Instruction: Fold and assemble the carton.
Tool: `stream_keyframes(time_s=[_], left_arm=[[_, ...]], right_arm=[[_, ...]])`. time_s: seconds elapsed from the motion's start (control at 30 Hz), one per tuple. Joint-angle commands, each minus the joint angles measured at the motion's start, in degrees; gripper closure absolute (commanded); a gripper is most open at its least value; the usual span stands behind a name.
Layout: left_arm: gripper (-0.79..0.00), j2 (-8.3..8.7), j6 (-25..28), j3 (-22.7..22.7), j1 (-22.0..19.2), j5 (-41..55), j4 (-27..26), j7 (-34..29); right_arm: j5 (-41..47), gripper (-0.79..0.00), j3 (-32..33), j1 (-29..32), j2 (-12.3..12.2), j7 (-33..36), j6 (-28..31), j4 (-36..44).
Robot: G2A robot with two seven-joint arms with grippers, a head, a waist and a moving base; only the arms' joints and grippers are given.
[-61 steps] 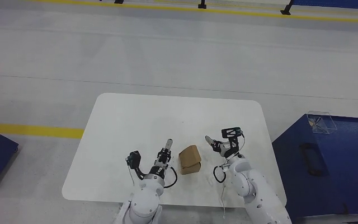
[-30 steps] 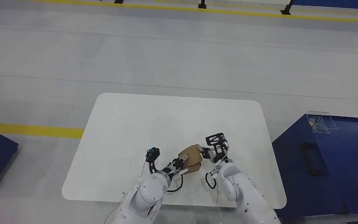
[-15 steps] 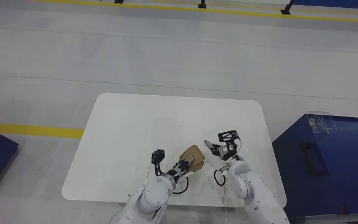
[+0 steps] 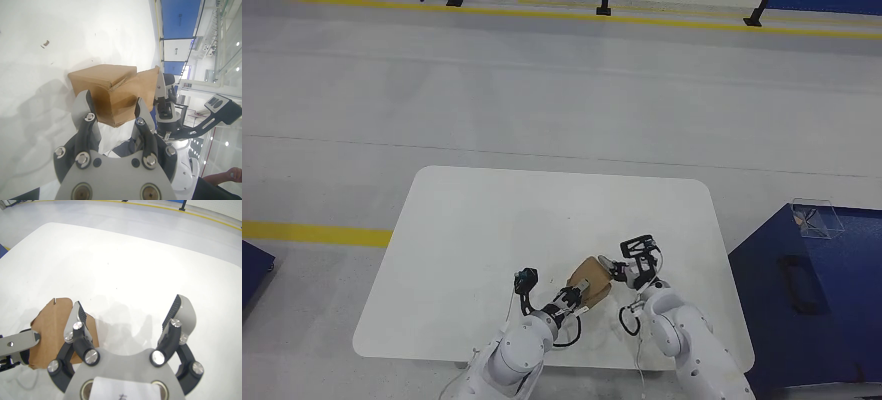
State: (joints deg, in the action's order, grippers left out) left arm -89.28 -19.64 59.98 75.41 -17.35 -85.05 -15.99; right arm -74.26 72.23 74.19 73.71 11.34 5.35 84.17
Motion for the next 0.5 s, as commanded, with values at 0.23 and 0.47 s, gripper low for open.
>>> stream_keyframes(time_s=[0.23,0.47], left_arm=[[-0.394,0.23,-0.1,0.3,-0.3,0.5,0.1,-0.4],[-0.4,0.34,-1.2,0.3,-0.9,0.6,0.5,-0.6]], right_arm=[[-1.1,-0.785,-0.4,-1.0,-0.1,0.5,2.7,-1.7],[-0.2,-0.785,-0.8,-2.2,0.0,1.8,4.3,-3.4]])
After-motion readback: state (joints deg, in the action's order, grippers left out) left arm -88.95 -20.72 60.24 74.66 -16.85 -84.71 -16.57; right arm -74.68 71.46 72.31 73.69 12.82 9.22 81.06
